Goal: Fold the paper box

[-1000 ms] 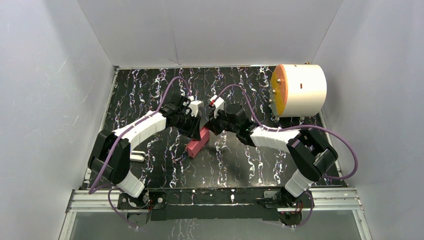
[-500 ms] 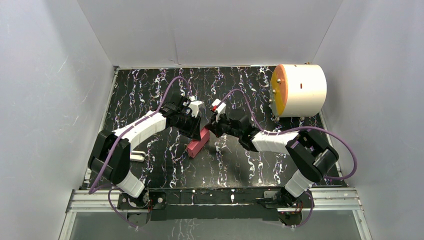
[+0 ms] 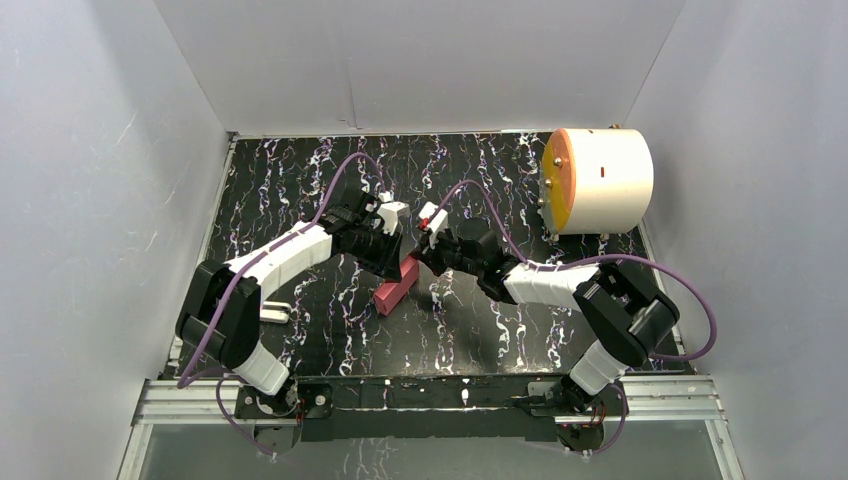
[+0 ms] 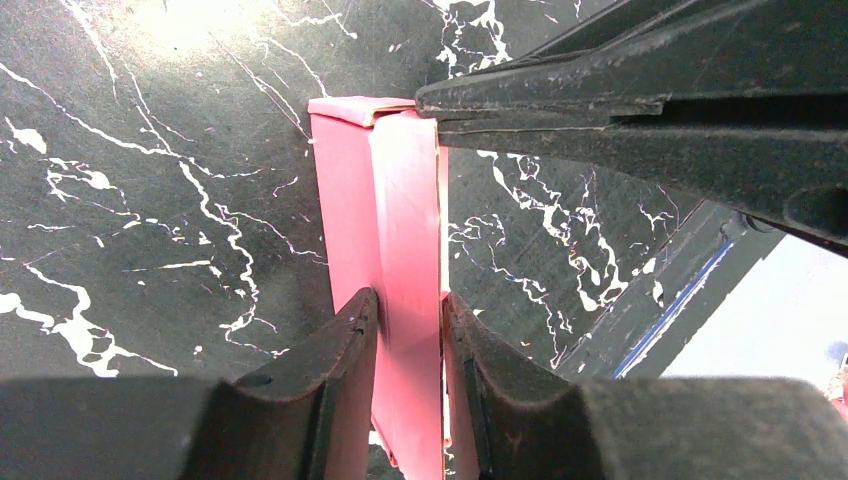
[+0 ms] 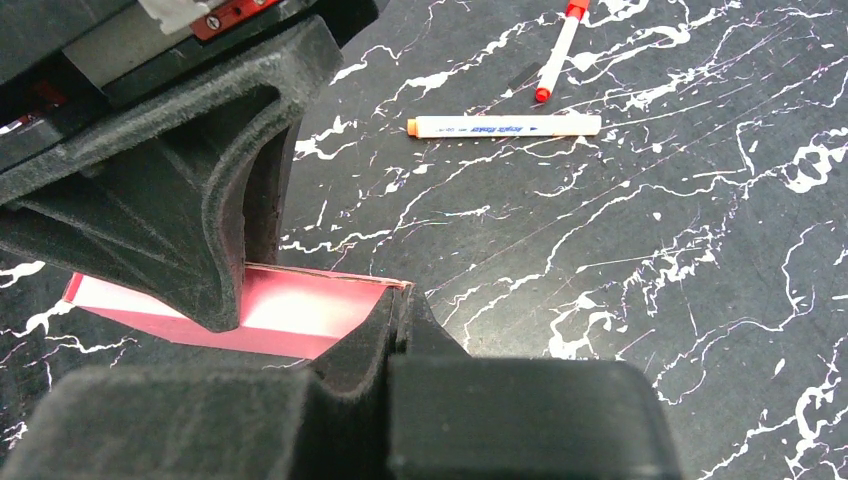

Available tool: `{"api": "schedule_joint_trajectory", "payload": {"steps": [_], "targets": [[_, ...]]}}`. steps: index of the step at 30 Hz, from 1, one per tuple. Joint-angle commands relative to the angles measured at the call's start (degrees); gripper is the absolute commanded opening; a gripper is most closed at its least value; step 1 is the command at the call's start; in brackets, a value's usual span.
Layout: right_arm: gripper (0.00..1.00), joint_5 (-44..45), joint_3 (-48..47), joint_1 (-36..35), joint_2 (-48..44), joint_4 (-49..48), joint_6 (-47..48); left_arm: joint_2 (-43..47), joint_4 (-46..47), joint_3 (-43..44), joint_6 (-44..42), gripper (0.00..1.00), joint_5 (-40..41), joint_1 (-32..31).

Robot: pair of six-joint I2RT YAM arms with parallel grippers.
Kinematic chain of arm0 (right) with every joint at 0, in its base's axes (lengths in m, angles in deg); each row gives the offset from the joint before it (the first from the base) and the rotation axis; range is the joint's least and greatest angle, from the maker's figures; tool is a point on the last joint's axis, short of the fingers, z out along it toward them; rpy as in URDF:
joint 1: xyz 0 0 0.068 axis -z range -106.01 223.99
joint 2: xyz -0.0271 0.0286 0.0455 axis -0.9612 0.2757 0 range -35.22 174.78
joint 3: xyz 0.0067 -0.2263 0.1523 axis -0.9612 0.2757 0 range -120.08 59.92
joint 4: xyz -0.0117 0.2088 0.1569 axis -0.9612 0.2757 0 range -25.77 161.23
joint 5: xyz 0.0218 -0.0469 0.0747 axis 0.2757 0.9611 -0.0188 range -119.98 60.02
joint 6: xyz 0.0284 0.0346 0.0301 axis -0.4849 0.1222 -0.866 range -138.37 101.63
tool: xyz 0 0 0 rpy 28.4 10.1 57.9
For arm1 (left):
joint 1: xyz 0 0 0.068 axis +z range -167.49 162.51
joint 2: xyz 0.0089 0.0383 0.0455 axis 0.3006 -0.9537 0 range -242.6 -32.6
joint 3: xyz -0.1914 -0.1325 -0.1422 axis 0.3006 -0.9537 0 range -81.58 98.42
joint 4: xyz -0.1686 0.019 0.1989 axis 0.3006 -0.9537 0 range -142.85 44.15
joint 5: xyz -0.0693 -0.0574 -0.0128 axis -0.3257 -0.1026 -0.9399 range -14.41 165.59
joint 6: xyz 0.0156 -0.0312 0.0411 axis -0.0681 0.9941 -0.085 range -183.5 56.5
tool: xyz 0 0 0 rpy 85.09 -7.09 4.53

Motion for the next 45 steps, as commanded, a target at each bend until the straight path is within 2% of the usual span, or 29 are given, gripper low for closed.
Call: {"api": "schedule_joint_trajectory", "payload": {"steps": [1,10,19,24,30,37,45], "targets": [[0.0,-1.1,0.24,-0.63,0.92,8.12,1.42,0.57,-0.01,0.23,-1.16,0.03,-0.34,0.08],[0.0,-1.58,5.42,-1.11,4.08,-2.21,-0.99,1.86,2.49,0.47,1.66,0.08,-1.44,0.08],[0.0,0.75,6.54,-1.36,4.56,-3.96,-1.42,5.03,4.43,0.35,4.79,0.2,1.2,0.06],[0.0,3.02,6.78,-1.76,3.83,-3.82,-1.7,11.08,6.14,-1.32,10.42,0.39,7.46,0.03],[0.0,7.47,7.01,-3.26,3.27,-3.94,-1.72,21.18,6.67,-6.27,20.97,0.46,18.59,0.03],[0.0,13.77,7.69,-4.62,2.45,-5.51,-3.38,34.73,1.93,-13.0,27.22,0.46,25.66,-0.42],[0.0,16.3,8.24,-5.6,2.01,-5.91,-4.95,44.63,-2.06,-19.71,28.55,0.45,27.07,-1.08]]}}
